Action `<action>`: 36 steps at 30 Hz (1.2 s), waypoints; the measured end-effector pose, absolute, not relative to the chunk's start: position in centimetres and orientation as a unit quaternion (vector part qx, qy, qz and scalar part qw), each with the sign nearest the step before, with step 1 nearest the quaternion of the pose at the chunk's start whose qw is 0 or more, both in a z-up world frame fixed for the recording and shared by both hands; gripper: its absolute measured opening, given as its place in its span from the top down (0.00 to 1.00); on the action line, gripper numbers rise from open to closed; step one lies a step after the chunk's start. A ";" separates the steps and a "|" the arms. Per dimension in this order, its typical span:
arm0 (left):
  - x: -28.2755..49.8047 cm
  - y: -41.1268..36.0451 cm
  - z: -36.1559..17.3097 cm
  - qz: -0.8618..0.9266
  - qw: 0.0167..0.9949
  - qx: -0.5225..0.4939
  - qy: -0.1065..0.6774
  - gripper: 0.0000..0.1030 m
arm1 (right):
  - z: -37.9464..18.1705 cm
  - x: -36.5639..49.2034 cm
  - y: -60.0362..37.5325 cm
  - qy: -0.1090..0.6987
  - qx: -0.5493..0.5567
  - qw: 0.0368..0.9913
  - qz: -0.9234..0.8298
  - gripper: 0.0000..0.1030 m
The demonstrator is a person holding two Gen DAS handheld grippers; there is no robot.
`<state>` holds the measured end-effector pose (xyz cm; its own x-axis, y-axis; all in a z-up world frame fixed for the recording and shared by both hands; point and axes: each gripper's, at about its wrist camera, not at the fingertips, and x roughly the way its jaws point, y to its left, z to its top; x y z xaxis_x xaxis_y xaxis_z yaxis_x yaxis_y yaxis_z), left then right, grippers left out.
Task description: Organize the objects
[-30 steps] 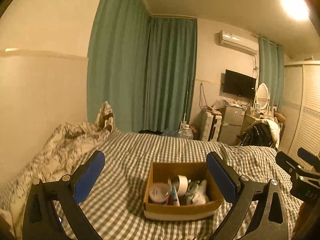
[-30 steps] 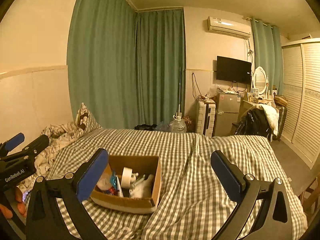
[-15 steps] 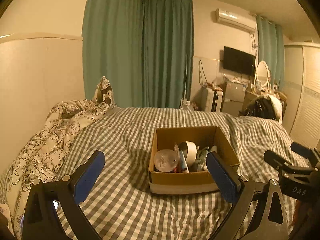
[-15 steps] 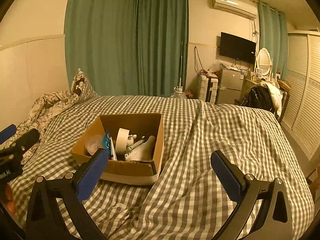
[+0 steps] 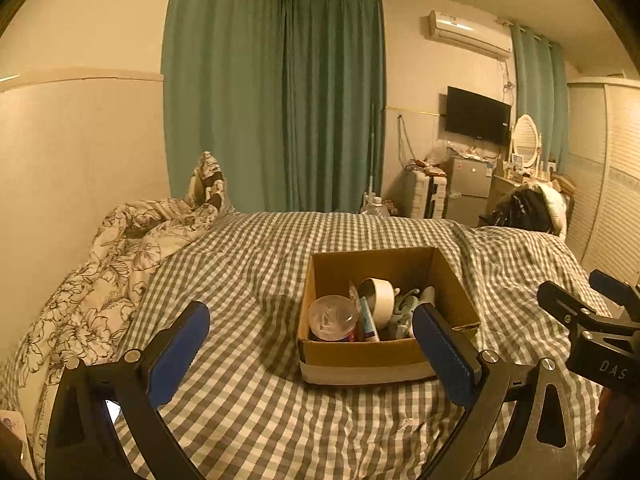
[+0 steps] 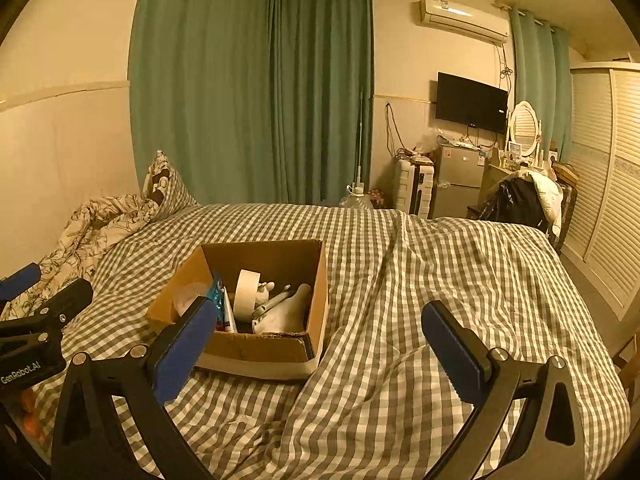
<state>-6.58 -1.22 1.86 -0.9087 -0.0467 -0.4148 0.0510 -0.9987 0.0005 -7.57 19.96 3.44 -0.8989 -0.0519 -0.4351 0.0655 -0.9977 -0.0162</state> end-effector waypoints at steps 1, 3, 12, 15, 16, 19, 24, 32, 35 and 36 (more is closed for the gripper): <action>-6.6 -1.3 1.8 -0.977 0.027 0.214 0.006 0.00 | 3.4 -7.6 19.9 0.016 0.223 0.031 -0.974 0.00; -6.7 -1.5 1.7 -0.975 0.028 0.220 0.010 0.00 | 3.3 -7.6 19.9 0.018 0.224 0.031 -0.974 0.00; -6.7 -1.8 1.6 -0.974 0.030 0.224 0.016 0.00 | 3.1 -7.5 20.1 0.013 0.221 0.026 -0.975 0.00; -6.7 -1.7 1.6 -0.974 0.025 0.224 0.012 0.00 | 3.1 -7.6 20.0 0.014 0.223 0.027 -0.974 0.00; -6.7 -1.7 1.6 -0.974 0.024 0.224 0.011 0.00 | 3.1 -7.6 20.0 0.014 0.223 0.026 -0.974 0.00; -6.6 -1.6 1.7 -0.974 0.022 0.224 0.010 0.00 | 3.0 -7.6 20.0 0.015 0.224 0.028 -0.974 0.00; -6.6 -1.5 1.7 -0.974 0.021 0.225 0.009 0.00 | 2.9 -7.5 20.0 0.015 0.224 0.029 -0.974 0.00; -6.7 -1.5 1.5 -0.973 0.021 0.228 0.010 0.00 | 2.7 -7.5 19.8 0.016 0.226 0.031 -0.973 0.00; -6.7 -1.5 1.4 -0.973 0.022 0.228 0.010 0.00 | 2.7 -7.5 19.7 0.017 0.226 0.031 -0.973 0.00; -6.6 -1.6 1.4 -0.973 0.022 0.229 0.010 0.00 | 2.7 -7.5 19.7 0.016 0.226 0.031 -0.973 0.00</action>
